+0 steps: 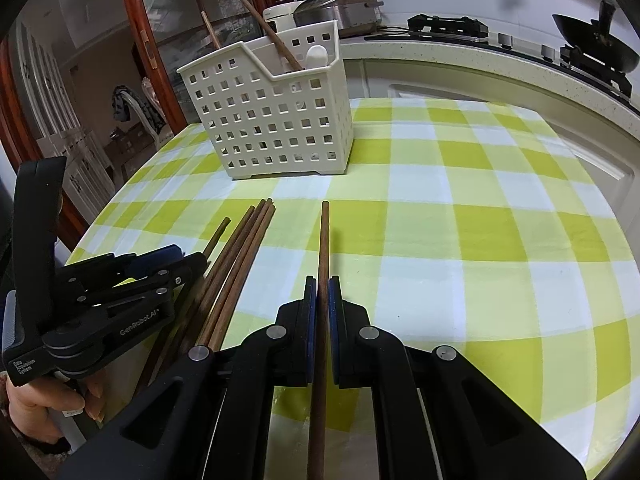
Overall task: Organize utensils
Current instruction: 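Grasp a brown chopstick with the right tool while the left tool grasps another chopstick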
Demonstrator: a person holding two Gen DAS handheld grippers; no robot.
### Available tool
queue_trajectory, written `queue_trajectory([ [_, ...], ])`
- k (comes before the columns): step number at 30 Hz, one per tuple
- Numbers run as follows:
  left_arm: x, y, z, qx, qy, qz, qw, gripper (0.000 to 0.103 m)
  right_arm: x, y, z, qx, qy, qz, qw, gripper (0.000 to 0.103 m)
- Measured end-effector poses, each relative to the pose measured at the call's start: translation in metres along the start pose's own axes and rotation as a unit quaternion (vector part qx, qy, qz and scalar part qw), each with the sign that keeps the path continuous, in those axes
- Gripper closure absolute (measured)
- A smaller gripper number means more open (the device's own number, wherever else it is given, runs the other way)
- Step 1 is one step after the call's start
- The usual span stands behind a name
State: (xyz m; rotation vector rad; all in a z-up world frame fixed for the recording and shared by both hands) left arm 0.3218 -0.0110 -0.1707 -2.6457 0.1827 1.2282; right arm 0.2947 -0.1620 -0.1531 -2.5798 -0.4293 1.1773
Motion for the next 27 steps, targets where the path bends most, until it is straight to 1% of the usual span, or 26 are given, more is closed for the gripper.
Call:
queue_trajectory([
  [4,0.000,0.001,0.000,0.000,-0.001,0.000,1.0000,0.072,0.000,-0.001,0.000,0.000,0.000,-0.001,1.000,0.097],
  [10,0.000,0.004,-0.001,0.013,-0.003,-0.003,0.9999,0.070,0.000,-0.001,0.001,-0.001,0.001,0.000,1.000,0.097],
  [13,0.000,0.004,-0.001,0.016,-0.002,-0.001,0.9999,0.071,0.000,-0.001,0.001,-0.002,0.000,0.001,1.000,0.097],
  [14,0.000,0.003,-0.001,0.015,-0.001,0.001,0.9999,0.082,0.000,-0.002,0.002,-0.002,0.000,0.001,1.000,0.097],
  [15,0.000,0.003,-0.001,0.017,0.000,0.002,0.9999,0.090,0.001,-0.002,0.002,-0.002,-0.001,0.001,1.000,0.097],
  [16,-0.001,0.003,0.000,0.018,0.000,0.003,0.9998,0.096,0.001,-0.003,0.003,-0.003,-0.001,0.002,1.000,0.097],
  [20,-0.002,0.004,0.000,0.013,0.007,0.021,0.9997,0.097,0.000,-0.005,0.003,-0.006,0.001,0.002,1.000,0.097],
  [27,-0.020,0.003,-0.005,0.011,0.034,0.019,0.9992,0.097,-0.009,-0.012,-0.001,-0.011,0.016,-0.007,1.000,0.097],
])
Point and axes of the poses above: each gripper's, at about its wrist camera, not at the fingertips, and x roughly the way its jaws point, y to its right, z to its underside, the point moved 8 cm from there along x, roughly the way its jaws point, and after that the axes turned 14 degrees about x, right-handed, at the moved point
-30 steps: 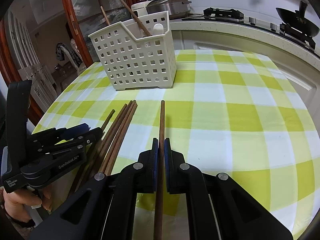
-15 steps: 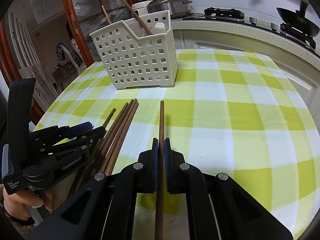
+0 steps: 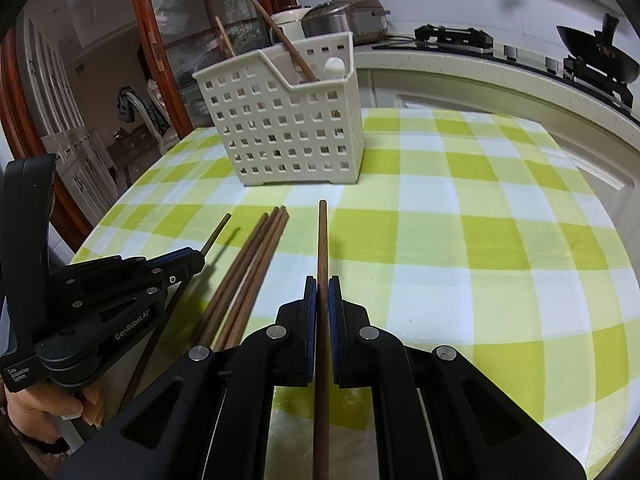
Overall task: Organize utensils
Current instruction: 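Grasp a brown chopstick with the right tool while the left tool grasps another chopstick, then lift both held chopsticks upright and carry them over the white basket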
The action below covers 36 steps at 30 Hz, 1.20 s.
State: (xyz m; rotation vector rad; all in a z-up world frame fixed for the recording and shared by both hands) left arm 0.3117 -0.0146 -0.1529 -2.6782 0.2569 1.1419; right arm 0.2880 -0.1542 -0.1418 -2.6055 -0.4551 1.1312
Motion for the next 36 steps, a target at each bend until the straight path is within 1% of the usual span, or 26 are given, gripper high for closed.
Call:
queue_trajectory([
  [11,-0.056,-0.010,-0.018,-0.010,0.064,-0.010,0.9978,0.097,-0.027,-0.015,-0.018,-0.006,0.043,-0.015,0.999,0.097],
  [19,-0.088,-0.013,-0.027,-0.011,0.100,-0.017,0.9948,0.097,-0.047,-0.029,-0.025,-0.020,0.072,-0.021,0.997,0.097],
  [36,-0.133,-0.017,-0.033,-0.010,0.142,-0.024,0.9895,0.097,-0.087,-0.052,-0.036,-0.046,0.125,-0.025,0.991,0.097],
])
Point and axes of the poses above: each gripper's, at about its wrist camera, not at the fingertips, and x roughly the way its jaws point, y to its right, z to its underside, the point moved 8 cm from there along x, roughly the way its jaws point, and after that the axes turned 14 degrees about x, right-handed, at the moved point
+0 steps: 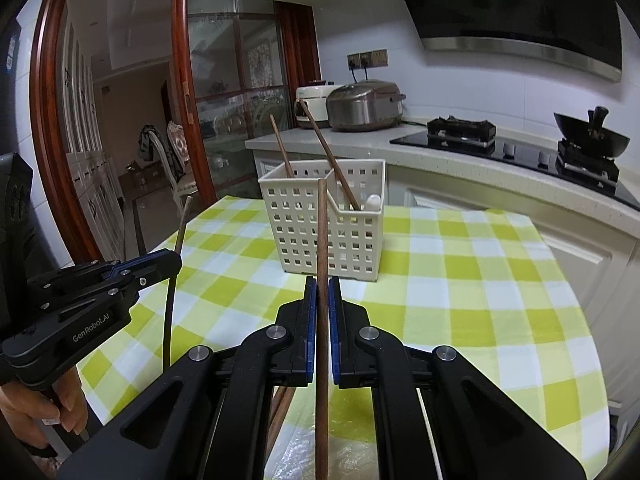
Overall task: Organize utensils
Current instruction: 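Lift both held chopsticks upright and carry them over the white basket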
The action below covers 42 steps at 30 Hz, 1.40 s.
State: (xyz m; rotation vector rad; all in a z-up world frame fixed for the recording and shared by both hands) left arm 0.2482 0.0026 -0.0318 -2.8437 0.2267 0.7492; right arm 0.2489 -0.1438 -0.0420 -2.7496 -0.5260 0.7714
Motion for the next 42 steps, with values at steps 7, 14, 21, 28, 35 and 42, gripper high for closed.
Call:
queue_trajectory([
  [7,-0.014,0.001,-0.007,0.005,0.015,-0.005,0.9999,0.097,-0.011,-0.006,-0.006,-0.006,0.013,0.000,1.000,0.097],
  [14,-0.026,0.001,-0.014,0.008,0.030,-0.012,0.9994,0.097,-0.023,-0.011,-0.012,-0.012,0.029,-0.001,1.000,0.097],
  [21,-0.034,0.003,-0.020,0.015,0.042,-0.019,0.9988,0.097,-0.032,-0.016,-0.015,-0.018,0.041,-0.002,0.999,0.097],
  [28,-0.039,0.003,-0.024,0.015,0.052,-0.022,0.9983,0.098,-0.040,-0.016,-0.020,-0.015,0.056,-0.001,0.998,0.097],
  [35,-0.040,0.003,-0.032,0.015,0.058,-0.022,0.9979,0.098,-0.039,-0.015,-0.031,-0.011,0.063,-0.005,0.998,0.097],
  [42,-0.037,0.003,-0.038,0.021,0.060,-0.022,0.9977,0.098,-0.038,-0.015,-0.041,-0.015,0.070,-0.003,0.997,0.097],
])
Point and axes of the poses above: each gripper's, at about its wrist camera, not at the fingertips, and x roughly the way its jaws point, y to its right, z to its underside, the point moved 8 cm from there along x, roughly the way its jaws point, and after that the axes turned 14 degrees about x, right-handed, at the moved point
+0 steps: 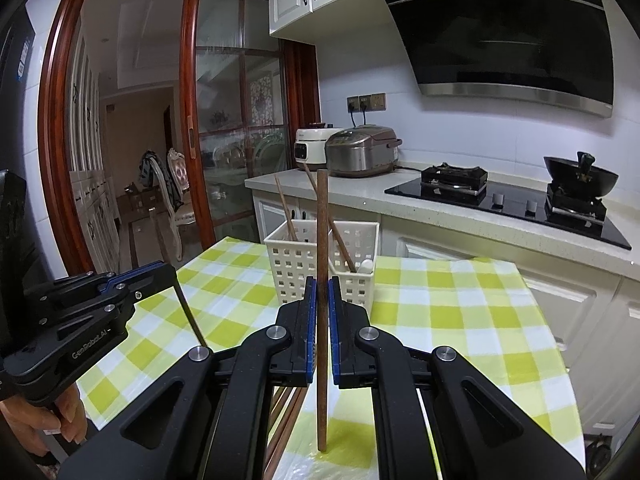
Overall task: Organize utensils
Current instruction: 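Lift both held chopsticks upright and carry them over the white basket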
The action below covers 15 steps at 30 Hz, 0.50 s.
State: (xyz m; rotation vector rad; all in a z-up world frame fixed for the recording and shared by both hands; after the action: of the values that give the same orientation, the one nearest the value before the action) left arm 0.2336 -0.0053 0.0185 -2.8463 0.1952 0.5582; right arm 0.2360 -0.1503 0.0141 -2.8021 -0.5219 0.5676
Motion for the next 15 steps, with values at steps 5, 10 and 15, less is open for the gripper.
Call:
queue_trajectory([
  [5,0.005,-0.003,-0.015,0.005,0.003,0.012,0.9999,0.098,0.008,0.001,-0.025,-0.007,0.017,0.002,1.000,0.097],
  [10,0.010,-0.011,-0.048,0.021,0.014,0.011,0.9996,0.098,0.023,0.002,-0.061,-0.006,0.031,-0.001,1.000,0.097],
  [15,0.017,-0.027,-0.096,0.022,0.030,0.018,0.9991,0.098,0.045,0.002,-0.106,-0.001,0.044,-0.002,0.999,0.097],
])
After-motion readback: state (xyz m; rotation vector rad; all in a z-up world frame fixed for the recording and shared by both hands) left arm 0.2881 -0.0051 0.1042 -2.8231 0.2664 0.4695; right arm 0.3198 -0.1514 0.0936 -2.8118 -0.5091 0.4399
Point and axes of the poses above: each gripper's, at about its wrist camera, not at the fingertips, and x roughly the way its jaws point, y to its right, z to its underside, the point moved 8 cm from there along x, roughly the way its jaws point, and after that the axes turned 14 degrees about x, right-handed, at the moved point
